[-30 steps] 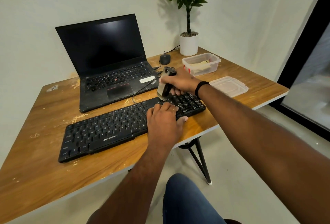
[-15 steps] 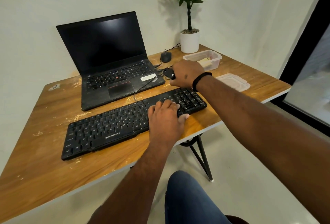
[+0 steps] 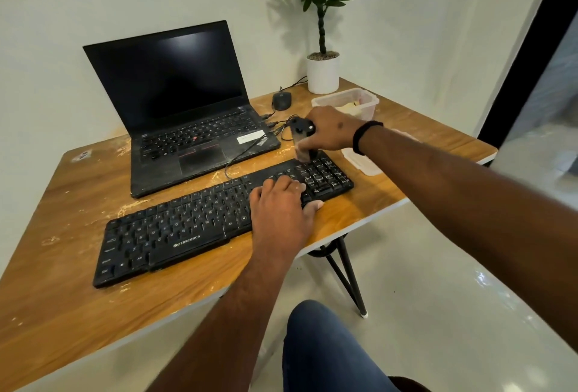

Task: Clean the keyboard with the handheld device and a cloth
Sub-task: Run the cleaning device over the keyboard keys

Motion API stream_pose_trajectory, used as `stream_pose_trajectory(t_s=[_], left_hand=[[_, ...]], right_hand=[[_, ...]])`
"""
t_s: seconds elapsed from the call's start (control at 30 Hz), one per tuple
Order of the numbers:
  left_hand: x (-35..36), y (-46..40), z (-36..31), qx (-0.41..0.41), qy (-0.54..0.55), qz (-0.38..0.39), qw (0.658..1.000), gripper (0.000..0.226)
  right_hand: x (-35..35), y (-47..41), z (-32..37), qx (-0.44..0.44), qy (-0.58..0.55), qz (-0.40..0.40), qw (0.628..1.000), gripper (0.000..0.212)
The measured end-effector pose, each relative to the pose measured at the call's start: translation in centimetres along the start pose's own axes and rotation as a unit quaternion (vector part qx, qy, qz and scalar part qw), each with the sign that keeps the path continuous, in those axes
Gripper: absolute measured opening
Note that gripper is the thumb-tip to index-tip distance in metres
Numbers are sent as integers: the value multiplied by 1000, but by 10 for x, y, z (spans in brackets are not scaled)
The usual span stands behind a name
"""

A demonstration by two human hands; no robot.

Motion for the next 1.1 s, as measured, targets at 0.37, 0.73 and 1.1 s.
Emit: stream_pose_trajectory(t_s=[0.37,0.73,1.1], left_hand=[[-1,2,-2,0,1,-1,1000,51],[-1,1,-1,-5,14,-2,1000,52],[-1,1,-1,-9,10,5,1000,52]], right_hand=[[-18,7,-23,57,71,-99,991,28],[-4,27,-55,70,-188,-126,972,19],[8,33,-53,55,-180,-7,982,17]])
Point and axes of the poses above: each hand's wrist, its own y-axis away from the middle knuckle, its own x-axis out of the palm, z = x × y, the point moved 9 cm from there along -y, towards the middle knuckle, and after that the axes turned 14 degrees about y, right-handed, at the moved point
